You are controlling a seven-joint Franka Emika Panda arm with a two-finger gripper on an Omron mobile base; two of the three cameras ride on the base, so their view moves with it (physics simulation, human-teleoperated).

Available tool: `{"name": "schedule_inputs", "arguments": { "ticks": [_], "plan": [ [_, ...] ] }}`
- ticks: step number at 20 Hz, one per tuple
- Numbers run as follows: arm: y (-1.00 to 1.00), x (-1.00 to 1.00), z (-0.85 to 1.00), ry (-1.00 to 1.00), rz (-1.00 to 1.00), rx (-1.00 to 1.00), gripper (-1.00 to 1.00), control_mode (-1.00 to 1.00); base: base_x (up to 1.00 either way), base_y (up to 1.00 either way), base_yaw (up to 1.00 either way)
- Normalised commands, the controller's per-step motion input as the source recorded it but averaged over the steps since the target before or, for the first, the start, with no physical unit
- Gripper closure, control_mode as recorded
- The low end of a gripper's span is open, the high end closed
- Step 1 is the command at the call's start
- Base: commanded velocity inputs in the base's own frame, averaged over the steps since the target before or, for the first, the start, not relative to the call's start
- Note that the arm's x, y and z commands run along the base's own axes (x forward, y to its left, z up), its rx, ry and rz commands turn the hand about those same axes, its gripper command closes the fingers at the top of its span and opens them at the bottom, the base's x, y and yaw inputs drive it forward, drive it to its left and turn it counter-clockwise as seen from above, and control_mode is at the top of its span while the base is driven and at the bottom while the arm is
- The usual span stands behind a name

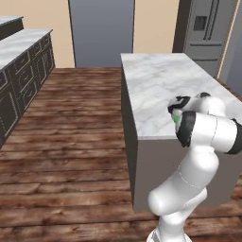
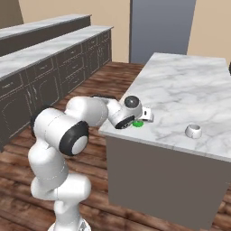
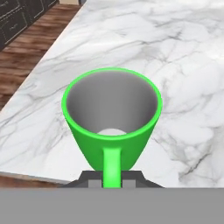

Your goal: Clear the mugs and bowl far away from the sink.

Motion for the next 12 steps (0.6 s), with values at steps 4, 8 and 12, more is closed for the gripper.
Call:
{"name": "schedule_inputs", "arguments": {
  "ticks": [4, 8, 12],
  "plan": [
    [0.0, 0.34, -0.18, 0.0, 0.0, 0.0, 1.0, -1.0, 0.0, 0.0, 0.0],
    [0.0, 0.36, -0.05, 0.0, 0.0, 0.0, 1.0, -1.0, 0.0, 0.0, 0.0],
    [0.0, 0.27, -0.01, 0.0, 0.0, 0.0, 1.0, -1.0, 0.0, 0.0, 0.0]
  ]
}}
